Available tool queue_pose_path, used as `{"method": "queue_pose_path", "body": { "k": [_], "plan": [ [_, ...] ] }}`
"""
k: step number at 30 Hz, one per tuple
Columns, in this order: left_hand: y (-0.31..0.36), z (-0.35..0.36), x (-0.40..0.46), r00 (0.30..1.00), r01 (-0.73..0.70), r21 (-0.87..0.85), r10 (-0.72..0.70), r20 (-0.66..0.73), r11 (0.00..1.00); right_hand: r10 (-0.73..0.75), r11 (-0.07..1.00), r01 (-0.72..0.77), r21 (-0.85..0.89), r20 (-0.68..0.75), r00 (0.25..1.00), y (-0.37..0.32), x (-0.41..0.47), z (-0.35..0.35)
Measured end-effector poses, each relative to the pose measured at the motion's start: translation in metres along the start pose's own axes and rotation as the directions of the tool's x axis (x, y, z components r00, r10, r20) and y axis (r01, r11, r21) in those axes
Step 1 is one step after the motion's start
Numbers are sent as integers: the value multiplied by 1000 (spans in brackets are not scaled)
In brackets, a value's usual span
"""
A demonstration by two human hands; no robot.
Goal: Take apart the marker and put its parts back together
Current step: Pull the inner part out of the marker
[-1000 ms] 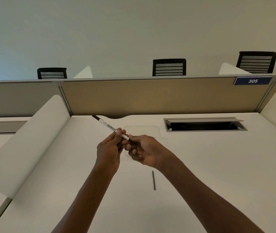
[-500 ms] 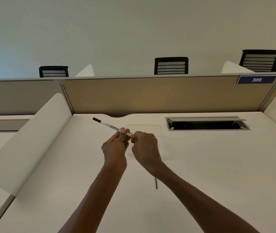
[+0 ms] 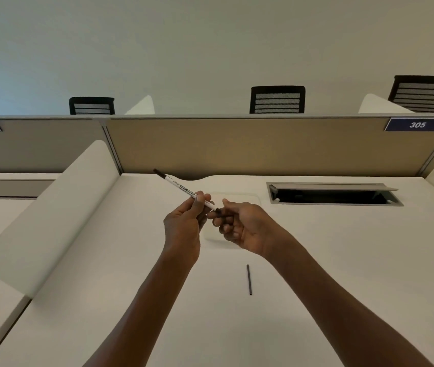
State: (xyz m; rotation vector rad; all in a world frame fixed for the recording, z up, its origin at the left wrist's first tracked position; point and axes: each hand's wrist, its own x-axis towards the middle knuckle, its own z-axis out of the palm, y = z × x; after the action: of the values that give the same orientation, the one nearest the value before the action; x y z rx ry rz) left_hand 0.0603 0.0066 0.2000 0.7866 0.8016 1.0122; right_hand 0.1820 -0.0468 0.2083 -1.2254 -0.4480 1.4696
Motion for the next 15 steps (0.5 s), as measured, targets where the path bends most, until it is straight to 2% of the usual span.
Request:
{"method": "queue_pose_path", "body": {
  "k": [3, 7, 12, 15],
  "plan": [
    [4, 2, -1, 999, -27, 43, 26, 34, 999, 61, 994, -71, 86, 118, 991, -1, -4, 0],
    [6, 3, -2, 997, -41, 59, 37, 61, 997, 70, 977, -107, 184, 196, 978, -1, -8, 2],
    [5, 5, -3, 998, -37, 68, 33, 60, 997, 89, 955, -151, 255, 240, 967, -1, -9, -1],
    [4, 6, -4, 998, -40, 64, 37, 57, 997, 82, 961, -129, 246, 193, 978, -1, -9, -1]
  ]
}}
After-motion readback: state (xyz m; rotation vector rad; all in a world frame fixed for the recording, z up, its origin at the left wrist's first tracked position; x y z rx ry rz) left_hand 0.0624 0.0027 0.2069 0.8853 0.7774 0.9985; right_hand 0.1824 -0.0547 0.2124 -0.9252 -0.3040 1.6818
